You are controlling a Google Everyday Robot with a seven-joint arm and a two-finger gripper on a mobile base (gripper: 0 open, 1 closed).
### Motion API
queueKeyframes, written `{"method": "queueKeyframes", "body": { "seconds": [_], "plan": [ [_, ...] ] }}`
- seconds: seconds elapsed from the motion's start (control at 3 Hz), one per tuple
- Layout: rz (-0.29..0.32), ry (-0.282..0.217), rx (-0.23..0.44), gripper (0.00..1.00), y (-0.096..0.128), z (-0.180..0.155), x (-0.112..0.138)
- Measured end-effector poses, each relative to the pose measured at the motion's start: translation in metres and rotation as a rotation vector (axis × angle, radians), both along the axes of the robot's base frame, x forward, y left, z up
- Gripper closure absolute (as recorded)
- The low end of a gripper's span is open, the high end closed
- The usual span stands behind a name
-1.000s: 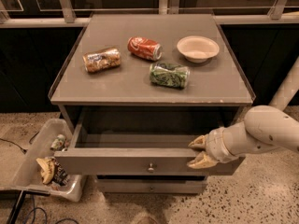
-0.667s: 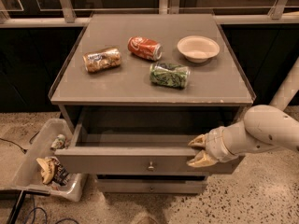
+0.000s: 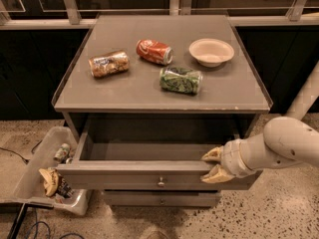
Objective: Open top drawer
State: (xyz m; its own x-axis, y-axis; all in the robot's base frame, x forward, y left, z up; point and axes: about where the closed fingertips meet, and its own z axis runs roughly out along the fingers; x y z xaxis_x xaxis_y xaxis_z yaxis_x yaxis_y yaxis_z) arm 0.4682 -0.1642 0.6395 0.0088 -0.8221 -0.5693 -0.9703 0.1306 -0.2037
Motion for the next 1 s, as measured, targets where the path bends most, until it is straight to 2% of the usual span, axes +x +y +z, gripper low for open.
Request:
{"method": "queueKeyframes", "body": {
  "seconds": [0.33,1.0],
  "plan": [
    [0.000,0.000,0.000,0.81,0.0000,0.0000,0.0000],
    [0.000,0.000,0.000,0.35,0.0001,0.0000,0.0000]
  ]
}}
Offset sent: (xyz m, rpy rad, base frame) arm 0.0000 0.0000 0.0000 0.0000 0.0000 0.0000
